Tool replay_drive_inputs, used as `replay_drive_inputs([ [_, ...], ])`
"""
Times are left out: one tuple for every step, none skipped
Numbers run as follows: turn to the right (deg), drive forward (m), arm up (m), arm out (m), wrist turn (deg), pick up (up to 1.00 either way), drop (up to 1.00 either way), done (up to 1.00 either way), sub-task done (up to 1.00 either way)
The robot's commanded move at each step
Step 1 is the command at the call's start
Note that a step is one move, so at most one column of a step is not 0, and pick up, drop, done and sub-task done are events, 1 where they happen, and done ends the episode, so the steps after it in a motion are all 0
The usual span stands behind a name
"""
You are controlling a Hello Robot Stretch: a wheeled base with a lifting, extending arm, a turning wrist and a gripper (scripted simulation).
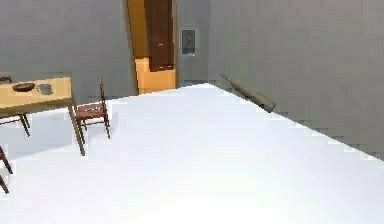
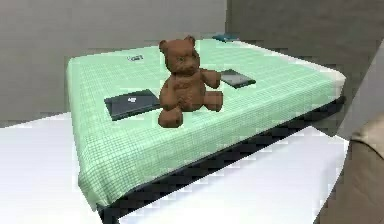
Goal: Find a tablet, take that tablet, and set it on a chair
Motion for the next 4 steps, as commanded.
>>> replay_drive_inputs([
  [45.0,0.00,0.00,0.00,0.0,0.00,0.00,0.00,0.00],
  [45.0,0.00,0.00,0.00,0.0,0.00,0.00,0.00,0.00],
  [45.0,0.00,0.00,0.00,0.0,0.00,0.00,0.00,0.00],
  [12.0,0.00,0.00,0.00,0.0,0.00,0.00,0.00,0.00],
])
